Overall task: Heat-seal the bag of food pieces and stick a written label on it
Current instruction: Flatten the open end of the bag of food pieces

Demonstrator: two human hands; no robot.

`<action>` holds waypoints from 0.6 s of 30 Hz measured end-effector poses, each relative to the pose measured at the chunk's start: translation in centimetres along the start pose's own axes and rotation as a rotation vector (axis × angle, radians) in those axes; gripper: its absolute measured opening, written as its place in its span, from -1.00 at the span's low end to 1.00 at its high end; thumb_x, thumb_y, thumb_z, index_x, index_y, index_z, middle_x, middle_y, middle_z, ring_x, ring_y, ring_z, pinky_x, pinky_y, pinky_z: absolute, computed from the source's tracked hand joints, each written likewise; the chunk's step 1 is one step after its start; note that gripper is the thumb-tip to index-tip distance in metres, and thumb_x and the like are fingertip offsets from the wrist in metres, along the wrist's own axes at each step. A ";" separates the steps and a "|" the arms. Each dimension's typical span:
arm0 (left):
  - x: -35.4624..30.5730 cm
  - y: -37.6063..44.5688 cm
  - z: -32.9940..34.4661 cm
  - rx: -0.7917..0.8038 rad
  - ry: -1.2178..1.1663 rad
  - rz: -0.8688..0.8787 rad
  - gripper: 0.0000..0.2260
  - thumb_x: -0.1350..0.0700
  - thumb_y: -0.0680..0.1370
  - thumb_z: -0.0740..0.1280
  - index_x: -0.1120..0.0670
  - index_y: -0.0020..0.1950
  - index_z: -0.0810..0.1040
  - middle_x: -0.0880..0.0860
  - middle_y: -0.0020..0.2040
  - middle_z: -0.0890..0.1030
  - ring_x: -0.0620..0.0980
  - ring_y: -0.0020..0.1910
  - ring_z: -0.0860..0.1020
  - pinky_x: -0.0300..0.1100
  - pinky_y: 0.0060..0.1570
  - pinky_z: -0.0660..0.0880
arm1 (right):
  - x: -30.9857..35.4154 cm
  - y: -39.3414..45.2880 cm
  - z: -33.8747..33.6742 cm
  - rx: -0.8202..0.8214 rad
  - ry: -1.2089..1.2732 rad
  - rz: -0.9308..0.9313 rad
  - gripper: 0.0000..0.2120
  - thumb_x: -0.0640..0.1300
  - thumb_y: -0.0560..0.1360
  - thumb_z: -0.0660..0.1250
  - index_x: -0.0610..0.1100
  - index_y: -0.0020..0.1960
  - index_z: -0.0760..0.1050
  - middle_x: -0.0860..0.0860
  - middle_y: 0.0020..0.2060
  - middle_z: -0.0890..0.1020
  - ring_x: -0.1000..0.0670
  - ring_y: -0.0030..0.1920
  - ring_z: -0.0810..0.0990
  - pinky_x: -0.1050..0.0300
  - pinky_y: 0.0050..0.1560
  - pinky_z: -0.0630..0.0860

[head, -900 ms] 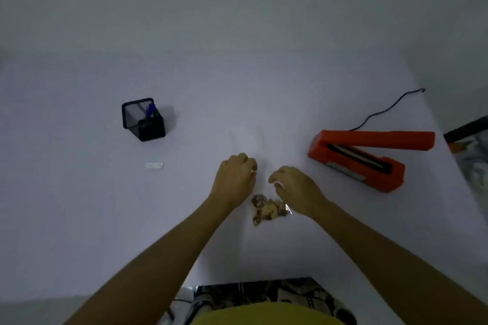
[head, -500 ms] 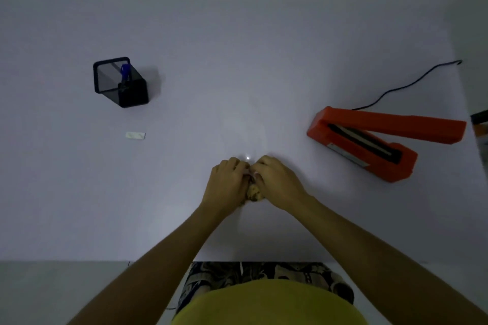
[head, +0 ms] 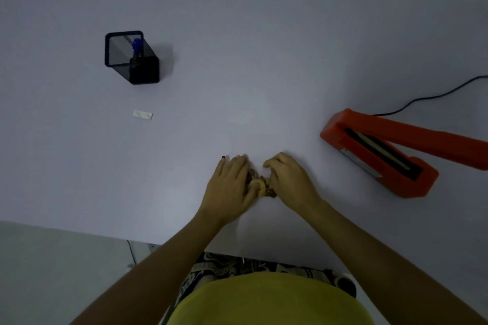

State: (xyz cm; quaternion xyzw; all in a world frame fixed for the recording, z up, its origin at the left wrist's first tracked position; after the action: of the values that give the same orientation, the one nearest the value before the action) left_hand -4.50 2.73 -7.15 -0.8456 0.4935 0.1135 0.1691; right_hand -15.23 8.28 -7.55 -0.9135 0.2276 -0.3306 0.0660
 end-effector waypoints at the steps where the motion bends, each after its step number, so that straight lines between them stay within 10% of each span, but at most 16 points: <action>1: -0.1 0.0 -0.1 -0.001 0.004 -0.008 -0.61 -0.04 0.58 0.16 0.20 0.27 0.48 0.15 0.32 0.48 0.10 0.34 0.42 0.09 0.43 0.25 | -0.4 0.0 -0.2 -0.011 -0.010 0.005 -0.74 -0.40 0.45 0.31 -0.28 0.13 0.56 -0.14 0.01 0.58 -0.10 -0.02 0.56 0.01 -0.05 0.56; 7: -1.1 -0.2 -0.6 -0.077 -0.046 0.018 -0.74 0.11 0.54 0.21 0.21 0.14 0.53 0.14 0.12 0.53 0.08 0.05 0.49 -0.04 0.24 0.40 | 1.7 0.5 0.6 -0.020 -0.033 -0.086 -0.79 -0.35 0.42 0.35 -0.27 0.05 0.60 -0.15 -0.08 0.59 -0.11 -0.08 0.55 0.00 -0.10 0.58; 18: -0.6 -0.8 0.5 0.036 0.068 -0.075 -0.52 -0.09 0.57 0.09 0.18 0.37 0.37 0.13 0.33 0.45 0.07 0.36 0.38 0.02 0.40 0.30 | -0.1 -0.2 -0.2 -0.065 -0.116 -0.105 -0.73 -0.48 0.30 0.42 -0.33 -0.02 0.62 -0.20 -0.15 0.65 -0.20 -0.16 0.63 -0.05 -0.14 0.63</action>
State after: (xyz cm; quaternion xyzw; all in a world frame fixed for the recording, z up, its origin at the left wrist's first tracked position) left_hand -4.07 3.77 -7.23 -0.8637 0.4689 0.0694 0.1714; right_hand -15.35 8.56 -7.43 -0.9434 0.1860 -0.2727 0.0319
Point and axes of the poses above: each hand's wrist, its own y-axis towards the middle knuckle, its own z-axis out of the palm, x = y × z, the point moved 9 cm from there along y, towards the middle knuckle
